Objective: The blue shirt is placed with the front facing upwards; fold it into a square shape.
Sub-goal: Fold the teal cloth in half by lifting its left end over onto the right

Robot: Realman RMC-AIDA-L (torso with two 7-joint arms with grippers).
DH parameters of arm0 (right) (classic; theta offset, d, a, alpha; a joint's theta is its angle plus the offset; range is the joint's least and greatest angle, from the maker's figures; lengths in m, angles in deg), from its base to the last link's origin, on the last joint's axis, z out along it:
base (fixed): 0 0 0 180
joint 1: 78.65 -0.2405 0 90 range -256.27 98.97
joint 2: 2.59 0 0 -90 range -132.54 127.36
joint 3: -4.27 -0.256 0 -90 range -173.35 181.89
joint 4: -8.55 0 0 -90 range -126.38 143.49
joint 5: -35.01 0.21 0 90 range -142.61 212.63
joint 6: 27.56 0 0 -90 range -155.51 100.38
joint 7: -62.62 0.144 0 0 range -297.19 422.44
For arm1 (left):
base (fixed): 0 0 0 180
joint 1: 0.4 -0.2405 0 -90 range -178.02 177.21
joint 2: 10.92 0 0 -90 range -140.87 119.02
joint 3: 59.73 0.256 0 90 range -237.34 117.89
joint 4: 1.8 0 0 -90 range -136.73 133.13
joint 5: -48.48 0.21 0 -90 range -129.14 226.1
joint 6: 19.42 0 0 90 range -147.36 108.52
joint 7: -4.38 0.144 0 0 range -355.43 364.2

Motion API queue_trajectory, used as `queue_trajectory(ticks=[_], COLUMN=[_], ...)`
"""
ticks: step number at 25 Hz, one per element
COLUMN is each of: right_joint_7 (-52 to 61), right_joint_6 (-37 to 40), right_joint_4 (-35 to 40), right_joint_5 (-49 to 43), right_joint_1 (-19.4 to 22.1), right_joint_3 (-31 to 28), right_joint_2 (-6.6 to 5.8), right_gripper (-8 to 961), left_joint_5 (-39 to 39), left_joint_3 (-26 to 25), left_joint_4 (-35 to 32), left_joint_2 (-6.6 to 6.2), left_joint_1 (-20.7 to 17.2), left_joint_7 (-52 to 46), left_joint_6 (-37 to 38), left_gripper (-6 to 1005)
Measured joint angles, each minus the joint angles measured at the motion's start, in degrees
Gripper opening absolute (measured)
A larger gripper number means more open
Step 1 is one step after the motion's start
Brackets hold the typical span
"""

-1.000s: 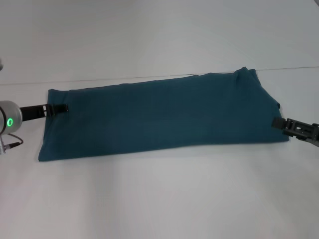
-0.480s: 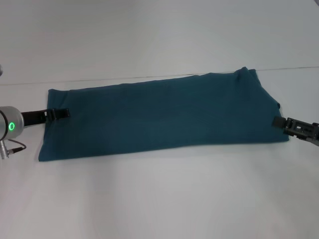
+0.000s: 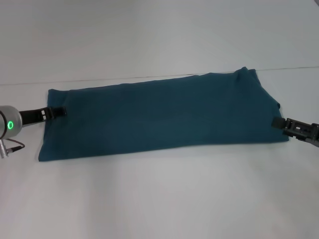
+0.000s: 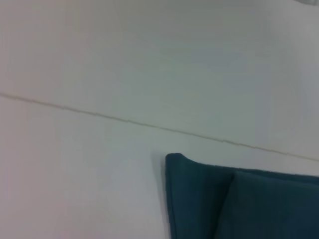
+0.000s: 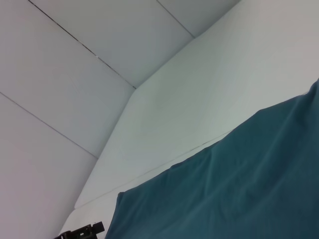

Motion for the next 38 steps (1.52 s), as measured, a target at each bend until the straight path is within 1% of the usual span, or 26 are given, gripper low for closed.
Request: queue_trajectory(ticks=[6,21,29,38], right_joint_7=[-0.3,0.1,0.1,0.2], right_joint_6=[-0.2,-0.6,-1.0,-1.0], right_joint_4=[-0.7,-0.7,-0.7,-1.1], right_joint_5=[0.0,0.0,0.0,0.0], right_joint_1=[0.0,0.0,0.0,0.0], right_joint_3=[0.1,0.0,0.0,0.0], right_joint_2=[-0.04,0.0,0.0,0.0], right_gripper=[950,949,950,949], left_joint_5=[0.0,0.0,0.0,0.0], left_joint_3=[0.1,0.1,-0.1,-0.3], left_joint_4=[1.8,2.6,4.0,4.1], left_joint_2=[0.17,0.45,0.24,0.18], left_joint_1=[0.6,0.8,1.3,1.3], left_joint_7=[3.3,2.9,2.9,2.8], left_joint_6=[-1.8,-2.3,-2.3,-2.3], left_gripper=[838,838,838,837])
